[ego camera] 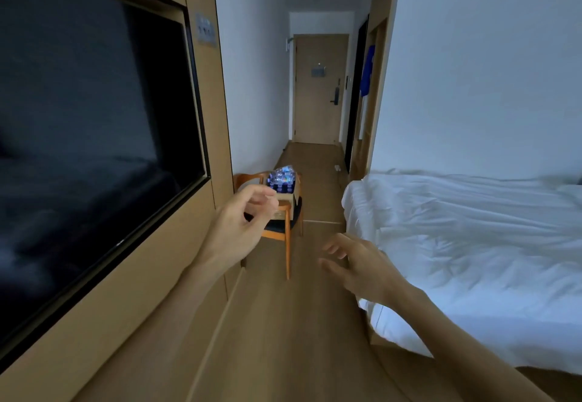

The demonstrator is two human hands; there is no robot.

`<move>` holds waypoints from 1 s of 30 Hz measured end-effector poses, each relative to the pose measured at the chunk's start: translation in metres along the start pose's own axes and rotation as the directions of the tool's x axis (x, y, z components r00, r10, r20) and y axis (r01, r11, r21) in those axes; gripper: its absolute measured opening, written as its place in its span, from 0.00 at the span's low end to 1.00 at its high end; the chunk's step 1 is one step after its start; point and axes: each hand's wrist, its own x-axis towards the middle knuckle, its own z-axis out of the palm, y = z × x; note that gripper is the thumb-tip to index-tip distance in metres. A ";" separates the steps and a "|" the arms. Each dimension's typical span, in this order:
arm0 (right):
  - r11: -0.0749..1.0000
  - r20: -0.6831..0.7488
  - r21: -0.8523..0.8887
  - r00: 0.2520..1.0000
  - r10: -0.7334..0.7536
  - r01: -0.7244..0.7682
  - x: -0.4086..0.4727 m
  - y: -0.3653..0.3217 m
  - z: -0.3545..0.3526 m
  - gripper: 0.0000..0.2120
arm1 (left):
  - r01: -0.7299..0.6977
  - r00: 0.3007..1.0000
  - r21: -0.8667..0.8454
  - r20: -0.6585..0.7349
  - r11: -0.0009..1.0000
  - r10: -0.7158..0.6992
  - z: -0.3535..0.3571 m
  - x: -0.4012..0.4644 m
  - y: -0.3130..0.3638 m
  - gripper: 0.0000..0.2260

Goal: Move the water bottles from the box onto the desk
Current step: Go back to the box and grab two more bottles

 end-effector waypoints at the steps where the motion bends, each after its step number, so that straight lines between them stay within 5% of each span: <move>1: 1.000 0.001 -0.008 1.000 0.011 -0.011 0.022 0.008 0.002 0.13 | 0.007 1.000 -0.009 0.004 1.000 -0.007 0.005 0.022 -0.012 0.08; 14: 0.992 -0.008 0.012 0.992 0.128 -0.128 0.235 0.137 0.033 0.15 | 0.002 0.999 -0.022 0.051 1.000 -0.001 0.093 0.237 -0.143 0.07; 30: 0.994 0.006 0.107 1.000 0.011 -0.012 0.530 0.324 0.047 0.10 | 0.133 0.991 0.015 -0.014 0.991 -0.132 0.218 0.501 -0.276 0.06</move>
